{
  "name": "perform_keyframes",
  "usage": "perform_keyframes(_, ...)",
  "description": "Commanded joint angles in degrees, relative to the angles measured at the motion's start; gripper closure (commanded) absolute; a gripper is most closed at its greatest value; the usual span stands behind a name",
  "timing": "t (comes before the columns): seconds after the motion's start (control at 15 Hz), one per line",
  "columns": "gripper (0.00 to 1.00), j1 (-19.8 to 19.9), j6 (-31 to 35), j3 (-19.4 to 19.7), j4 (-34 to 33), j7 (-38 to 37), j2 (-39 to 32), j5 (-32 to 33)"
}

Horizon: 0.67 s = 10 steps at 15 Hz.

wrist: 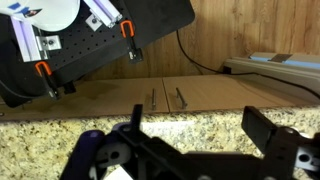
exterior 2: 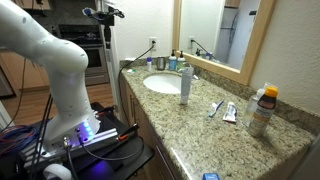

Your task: Move the blue object closer to the sink

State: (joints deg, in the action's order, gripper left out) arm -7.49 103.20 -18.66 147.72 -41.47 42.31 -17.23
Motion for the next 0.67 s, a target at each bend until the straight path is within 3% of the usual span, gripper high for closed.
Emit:
perform_keyframes(0.0, 0.0, 1.4, 0.0, -3.1, 0.3, -11.8, 1.7, -1.7)
perform_keyframes(0.07, 0.0, 1.3, 0.2, -3.7, 0.3, -15.7, 1.8, -1.8)
perform_keyframes(0.13, 0.0, 1.5, -10.1, -1.2, -6.3, -19.6, 6.0, 0.4)
perform_keyframes(0.2, 0.0, 1.7, -12.0, -0.9, -7.1, -22.9, 6.5, 0.6)
perform_keyframes(0.27, 0.0, 0.3, -5.4, -1.8, -3.2, -18.5, 2.7, 0.2)
perform_keyframes(0.4, 0.0, 1.1, -10.5, -1.3, -6.7, -21.9, 6.0, 0.0)
perform_keyframes(0.53, 0.0, 1.3, -11.6, -1.2, -7.1, -22.5, 7.8, -0.1)
perform_keyframes(0.6, 0.0, 1.8, -9.7, -4.0, -7.7, -23.8, 4.9, 0.6)
